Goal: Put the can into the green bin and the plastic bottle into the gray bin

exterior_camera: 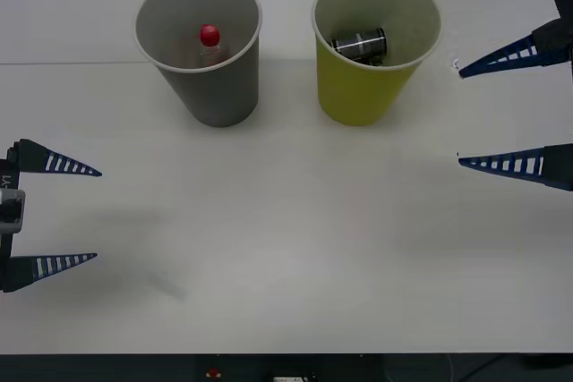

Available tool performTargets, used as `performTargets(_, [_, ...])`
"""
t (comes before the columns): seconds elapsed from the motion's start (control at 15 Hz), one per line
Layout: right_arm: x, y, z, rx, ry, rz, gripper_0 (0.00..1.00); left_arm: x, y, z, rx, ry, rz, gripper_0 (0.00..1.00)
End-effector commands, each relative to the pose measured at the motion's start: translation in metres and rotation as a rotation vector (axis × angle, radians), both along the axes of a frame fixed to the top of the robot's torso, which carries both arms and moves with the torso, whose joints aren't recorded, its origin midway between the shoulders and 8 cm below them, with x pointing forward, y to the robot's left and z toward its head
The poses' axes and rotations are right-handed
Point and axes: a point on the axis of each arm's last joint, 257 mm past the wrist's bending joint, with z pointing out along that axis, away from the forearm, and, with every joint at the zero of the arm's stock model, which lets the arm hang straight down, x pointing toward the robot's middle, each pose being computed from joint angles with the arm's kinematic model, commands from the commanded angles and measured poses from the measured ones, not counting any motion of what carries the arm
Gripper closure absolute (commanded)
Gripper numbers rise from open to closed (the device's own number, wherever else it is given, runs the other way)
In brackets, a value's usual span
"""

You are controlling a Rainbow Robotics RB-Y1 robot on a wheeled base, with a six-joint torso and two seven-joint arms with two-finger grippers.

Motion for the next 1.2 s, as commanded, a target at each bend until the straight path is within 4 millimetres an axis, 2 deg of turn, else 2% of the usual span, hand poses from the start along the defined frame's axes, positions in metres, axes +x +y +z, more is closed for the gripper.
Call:
performTargets(0.07, [-0.012,-0.013,-0.017,-0.014,-0.007,0.004,0.00,0.000,0.000,0.000,0.000,0.000,0.000,0.00])
performTargets(0.2, [-0.021,-0.024,-0.031,-0.027,-0.011,0.009,0.00,0.000,0.000,0.000,0.000,0.000,0.000,0.00])
performTargets(0.67, [-0.039,-0.049,-0.059,-0.047,0.018,-0.015,0.00,0.000,0.000,0.000,0.000,0.000,0.000,0.00])
performTargets(1.2, [-0.043,-0.054,-0.065,-0.048,0.038,-0.028,0.00,0.000,0.000,0.000,0.000,0.000,0.000,0.00])
